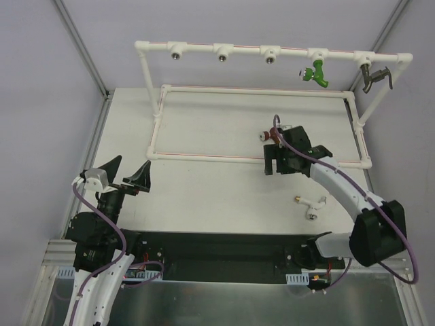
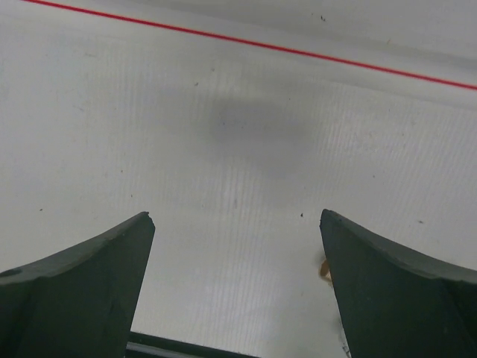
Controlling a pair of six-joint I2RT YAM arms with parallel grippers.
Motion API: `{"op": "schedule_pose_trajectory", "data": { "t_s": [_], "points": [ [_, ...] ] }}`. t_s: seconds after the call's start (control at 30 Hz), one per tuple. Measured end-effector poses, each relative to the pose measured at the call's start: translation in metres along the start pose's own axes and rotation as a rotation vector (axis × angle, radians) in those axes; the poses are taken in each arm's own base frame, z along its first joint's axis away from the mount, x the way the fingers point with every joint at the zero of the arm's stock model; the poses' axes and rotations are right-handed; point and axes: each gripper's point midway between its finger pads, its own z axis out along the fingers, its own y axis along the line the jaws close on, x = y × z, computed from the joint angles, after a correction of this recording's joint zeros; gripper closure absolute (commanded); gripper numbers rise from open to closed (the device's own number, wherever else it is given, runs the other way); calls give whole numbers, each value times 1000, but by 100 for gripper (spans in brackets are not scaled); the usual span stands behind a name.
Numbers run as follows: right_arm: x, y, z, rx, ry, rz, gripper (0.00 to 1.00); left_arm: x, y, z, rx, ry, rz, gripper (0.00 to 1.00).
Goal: Install the water faucets
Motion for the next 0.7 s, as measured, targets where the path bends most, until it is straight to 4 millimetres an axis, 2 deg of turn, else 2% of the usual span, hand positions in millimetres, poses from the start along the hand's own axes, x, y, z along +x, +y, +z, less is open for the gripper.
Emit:
{"op": "schedule_pose_trajectory", "data": {
  "t_s": [0.17, 0.27, 0.57, 0.7],
  "points": [
    [-33, 4, 43, 14, 19, -80, 4, 1, 0, 0, 0, 3, 8, 1],
    [-45, 7, 64, 2, 34, -152, 4, 0, 2, 0, -11, 1, 10, 1],
    [-71, 28, 108, -117, 91, -345, 4, 1, 2, 0, -9, 3, 23, 1],
    [-72, 38, 127, -183, 131, -395, 4, 1, 3, 0, -9, 3, 26, 1]
  ]
}}
